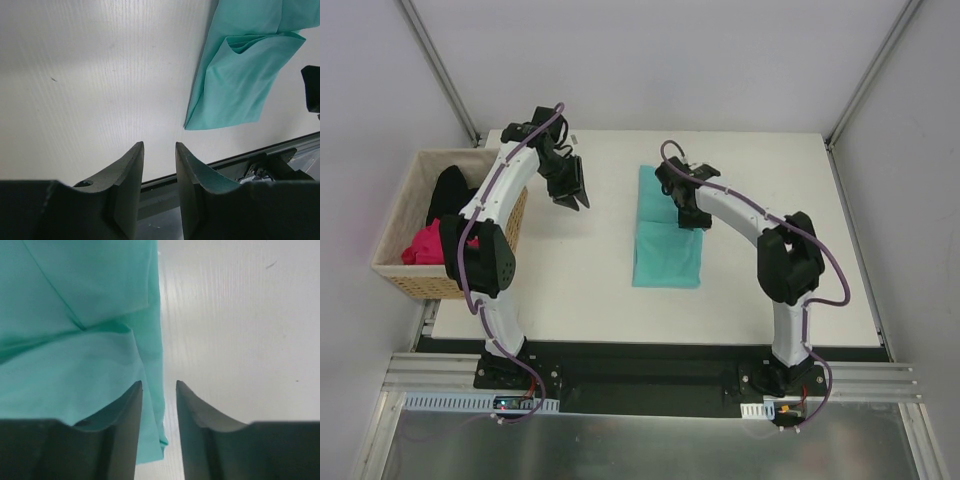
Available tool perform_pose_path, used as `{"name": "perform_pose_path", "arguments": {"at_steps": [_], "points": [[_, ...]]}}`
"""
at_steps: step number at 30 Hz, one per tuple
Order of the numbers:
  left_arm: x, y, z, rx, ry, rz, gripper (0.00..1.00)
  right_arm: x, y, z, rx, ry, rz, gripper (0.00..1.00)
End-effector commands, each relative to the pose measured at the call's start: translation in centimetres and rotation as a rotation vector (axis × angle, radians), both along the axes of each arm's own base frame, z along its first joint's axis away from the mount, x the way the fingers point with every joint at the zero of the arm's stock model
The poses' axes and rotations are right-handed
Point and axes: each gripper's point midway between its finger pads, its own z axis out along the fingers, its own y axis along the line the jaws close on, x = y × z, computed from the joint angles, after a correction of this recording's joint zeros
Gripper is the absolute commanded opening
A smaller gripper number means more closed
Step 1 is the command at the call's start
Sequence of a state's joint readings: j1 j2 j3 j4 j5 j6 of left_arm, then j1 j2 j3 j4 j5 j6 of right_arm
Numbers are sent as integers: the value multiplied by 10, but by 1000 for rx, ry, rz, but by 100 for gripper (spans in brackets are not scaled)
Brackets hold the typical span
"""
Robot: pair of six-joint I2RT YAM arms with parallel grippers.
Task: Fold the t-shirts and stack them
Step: Fold the folded rectangular tshirt in 1/3 of the way
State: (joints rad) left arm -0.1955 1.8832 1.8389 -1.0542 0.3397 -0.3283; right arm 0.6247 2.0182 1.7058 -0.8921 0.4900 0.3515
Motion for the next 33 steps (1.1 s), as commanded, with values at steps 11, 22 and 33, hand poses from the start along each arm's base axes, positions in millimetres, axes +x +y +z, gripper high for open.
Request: {"name": "perform_pose_path", "arguments": {"at_steps": [11,22,33], "points": [[-39,-55,-24,-19,68,-160,32,-72,-12,30,-59,-67,13,41],[-89,-88,-76,38,194,-255,31,-134,-14,0,-90,-12,44,42],[-107,-103,-105,36,255,-268,32,-145,-6,-15,-77,-1,74,44]]}}
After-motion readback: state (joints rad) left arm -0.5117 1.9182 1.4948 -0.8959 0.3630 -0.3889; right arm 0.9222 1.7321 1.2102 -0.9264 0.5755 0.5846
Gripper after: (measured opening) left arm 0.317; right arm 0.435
